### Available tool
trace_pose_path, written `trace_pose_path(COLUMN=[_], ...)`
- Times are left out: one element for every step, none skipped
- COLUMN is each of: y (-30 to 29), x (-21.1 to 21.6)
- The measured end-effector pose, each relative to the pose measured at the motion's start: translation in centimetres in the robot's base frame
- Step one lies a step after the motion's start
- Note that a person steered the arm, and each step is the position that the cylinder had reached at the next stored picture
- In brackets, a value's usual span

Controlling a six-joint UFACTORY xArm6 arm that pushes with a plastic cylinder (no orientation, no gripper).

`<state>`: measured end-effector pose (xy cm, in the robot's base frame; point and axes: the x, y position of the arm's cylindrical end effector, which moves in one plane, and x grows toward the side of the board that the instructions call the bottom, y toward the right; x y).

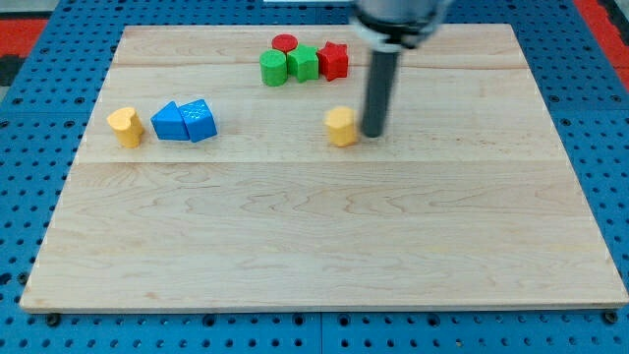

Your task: Push the yellow hexagon into the blue cube

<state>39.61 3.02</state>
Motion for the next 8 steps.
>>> trace_pose_path(y=[-8.7,-12.6,-6.2,-3.3,-0.2,1.4,2.6,3.6], x=[-0.8,-1.2,-2.3,-2.3,-2.3,-2.3,-2.3,-2.3])
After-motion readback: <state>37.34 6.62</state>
